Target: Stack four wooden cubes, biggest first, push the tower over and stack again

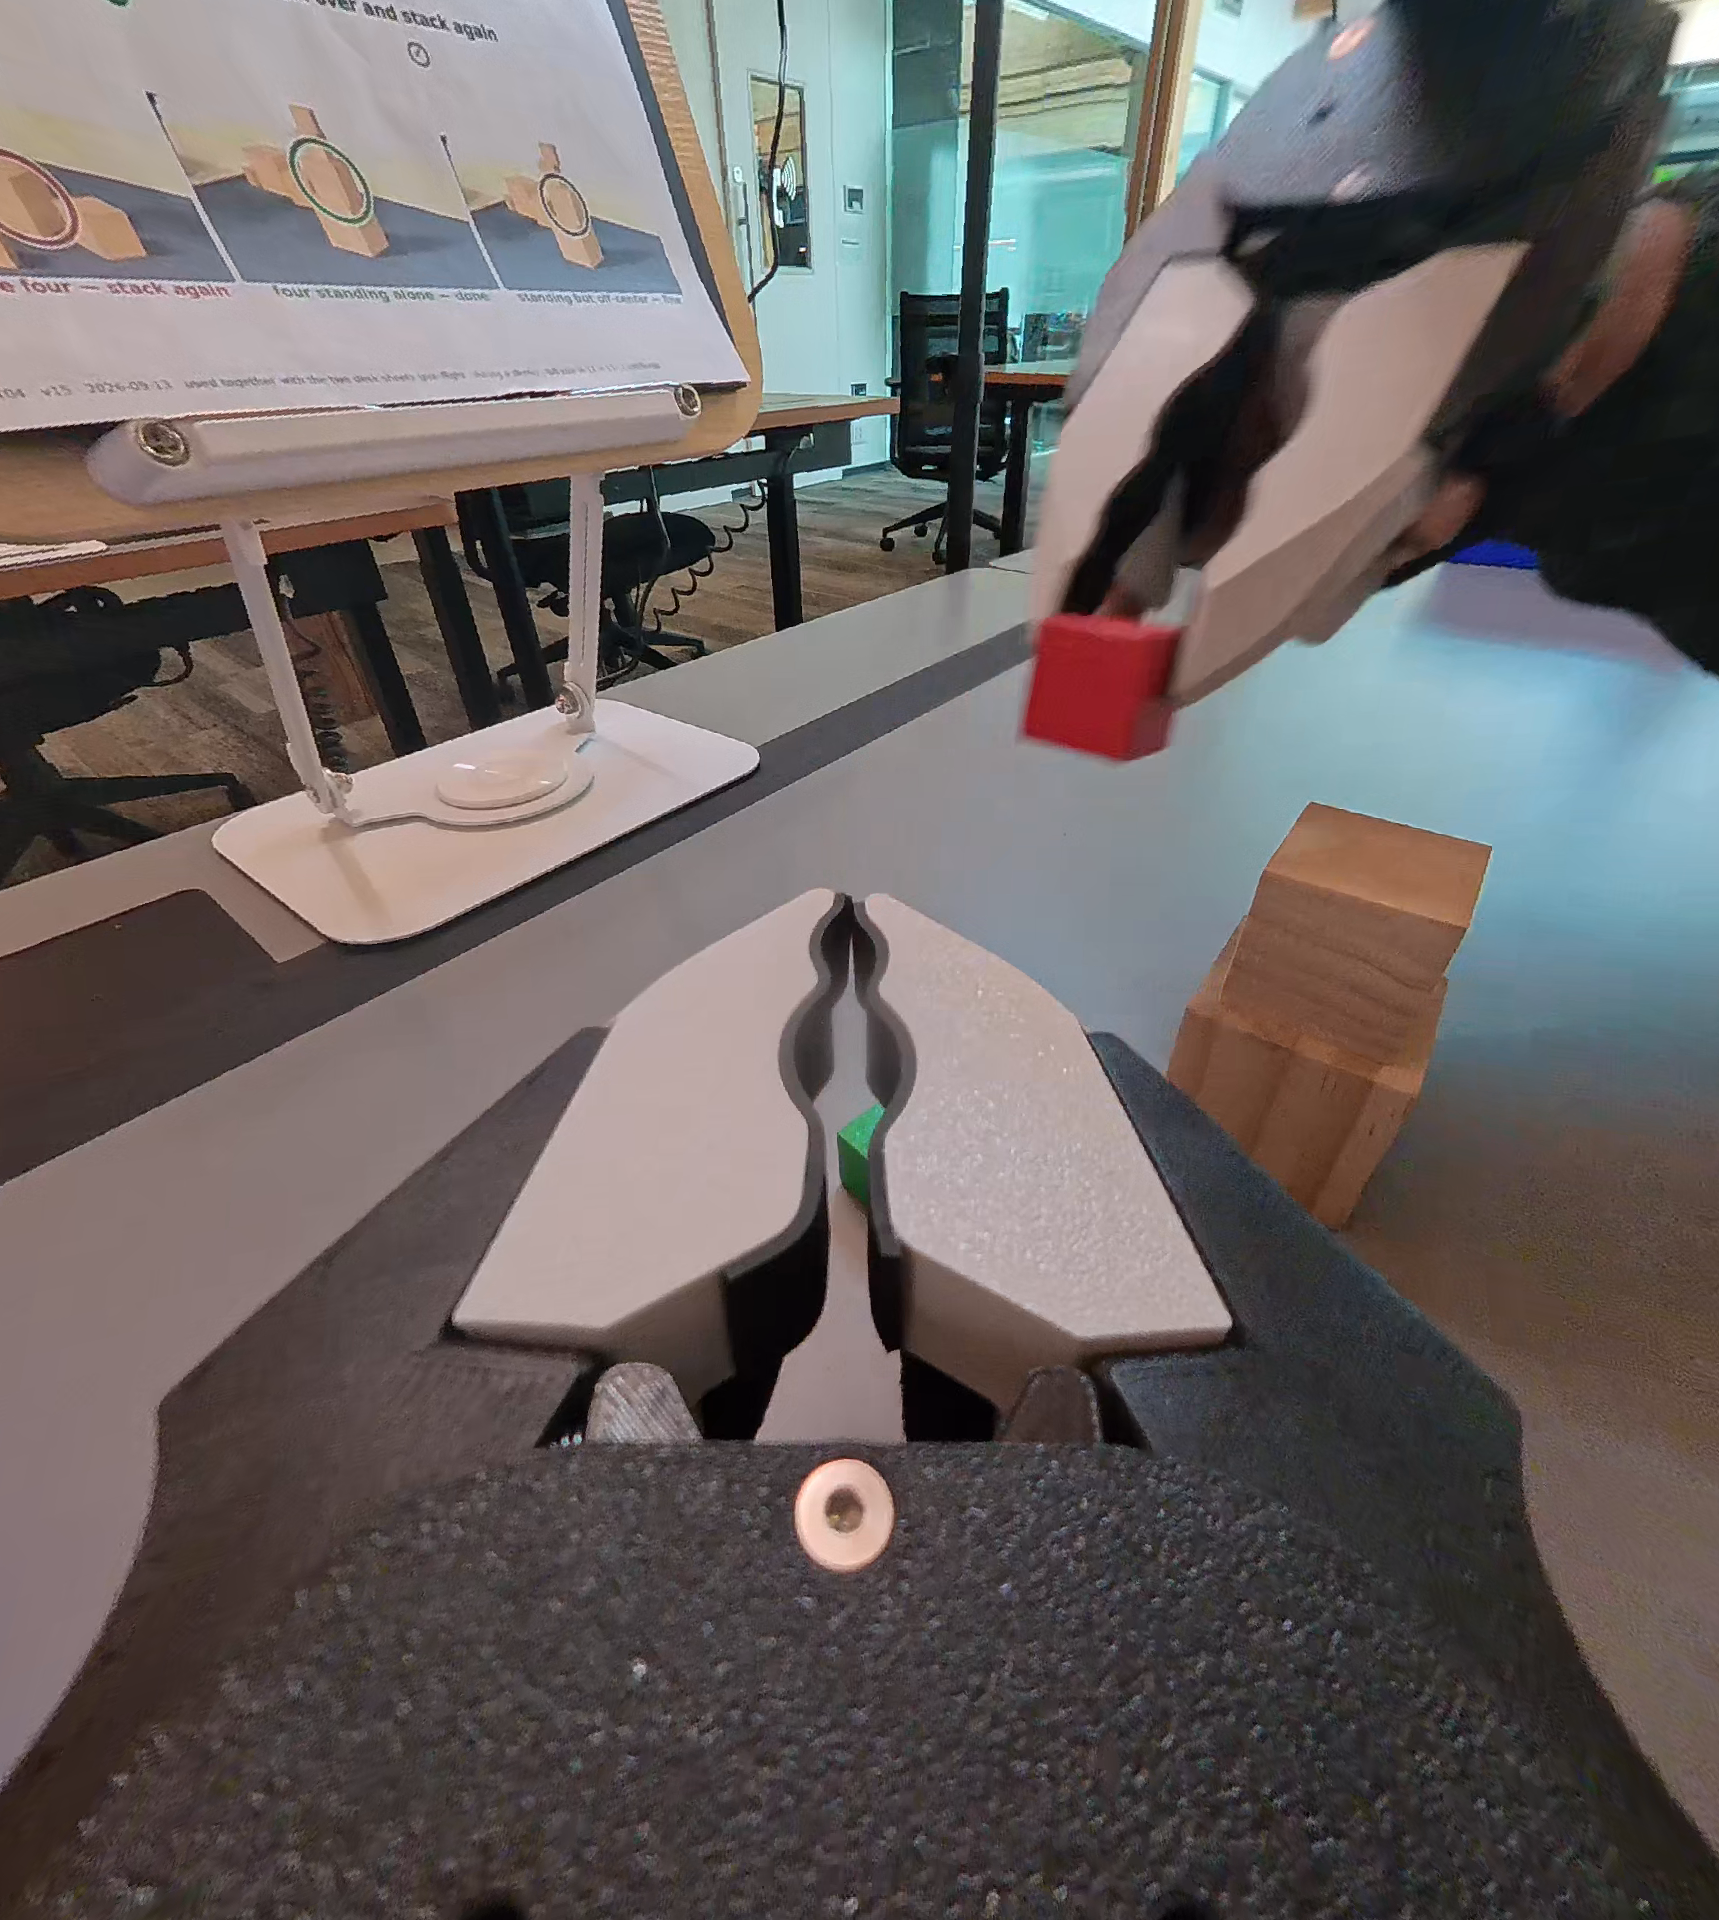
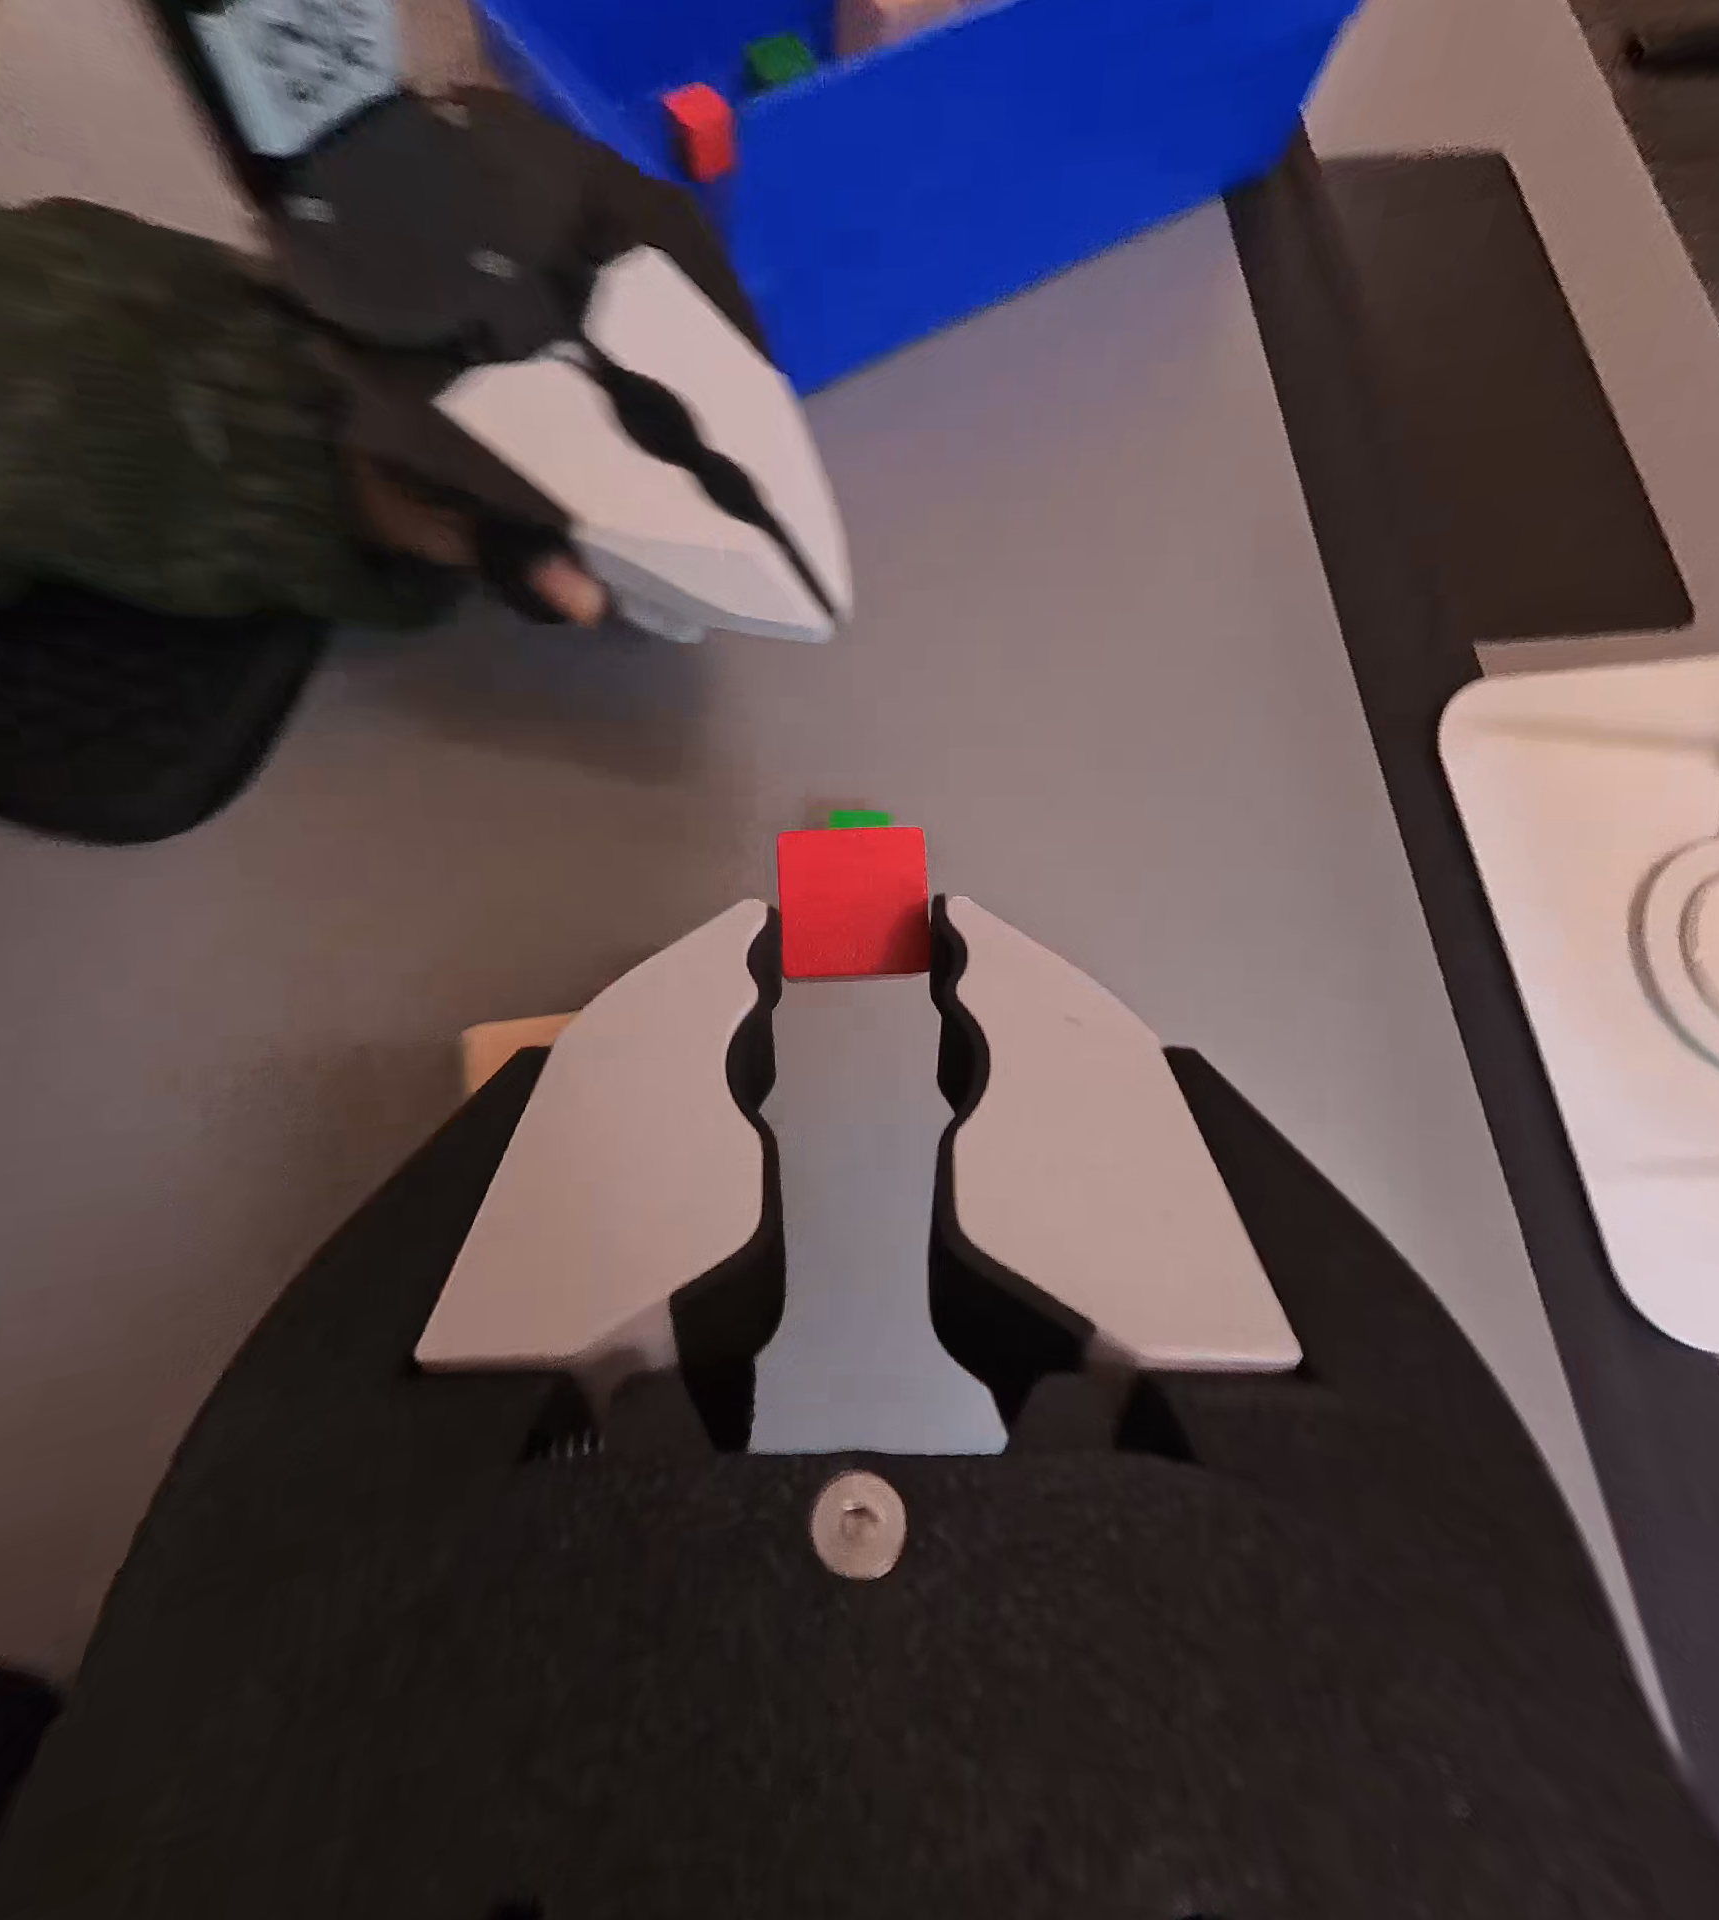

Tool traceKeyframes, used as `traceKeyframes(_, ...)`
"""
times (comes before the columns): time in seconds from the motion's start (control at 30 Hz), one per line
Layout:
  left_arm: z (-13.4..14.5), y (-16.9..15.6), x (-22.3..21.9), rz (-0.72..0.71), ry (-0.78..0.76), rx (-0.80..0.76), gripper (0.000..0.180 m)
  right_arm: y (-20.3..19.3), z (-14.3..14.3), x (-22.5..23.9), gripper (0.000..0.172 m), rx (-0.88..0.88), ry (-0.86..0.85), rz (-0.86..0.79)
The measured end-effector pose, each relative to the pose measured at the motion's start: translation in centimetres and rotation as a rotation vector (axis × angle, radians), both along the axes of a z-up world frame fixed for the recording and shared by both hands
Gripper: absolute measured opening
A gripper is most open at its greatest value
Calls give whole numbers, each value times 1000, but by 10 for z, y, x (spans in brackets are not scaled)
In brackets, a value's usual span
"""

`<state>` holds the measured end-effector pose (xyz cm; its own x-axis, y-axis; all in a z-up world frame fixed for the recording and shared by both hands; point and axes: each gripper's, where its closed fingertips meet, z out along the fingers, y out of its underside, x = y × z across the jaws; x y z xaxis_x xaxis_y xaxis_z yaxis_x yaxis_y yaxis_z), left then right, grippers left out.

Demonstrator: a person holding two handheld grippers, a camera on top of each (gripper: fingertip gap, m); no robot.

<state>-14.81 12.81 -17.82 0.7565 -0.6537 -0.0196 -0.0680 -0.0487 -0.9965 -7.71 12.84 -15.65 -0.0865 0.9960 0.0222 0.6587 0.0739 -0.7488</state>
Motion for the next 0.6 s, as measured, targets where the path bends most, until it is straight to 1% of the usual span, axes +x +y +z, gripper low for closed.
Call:
traceKeyframes(0.1, 0, 0, 1, -3, 1, -1, 0, -29, 13, 17, 27, 29, -24, 78)
traceKeyframes(0.2, 0, -1, 2, -4, 2, 1, 0, -44, 8, 27, 27, 41, -59, 96)
traceKeyframes(0.6, 5, -3, 1, 1, 1, 24, 0, -51, -19, 31, 27, 45, -131, 102)
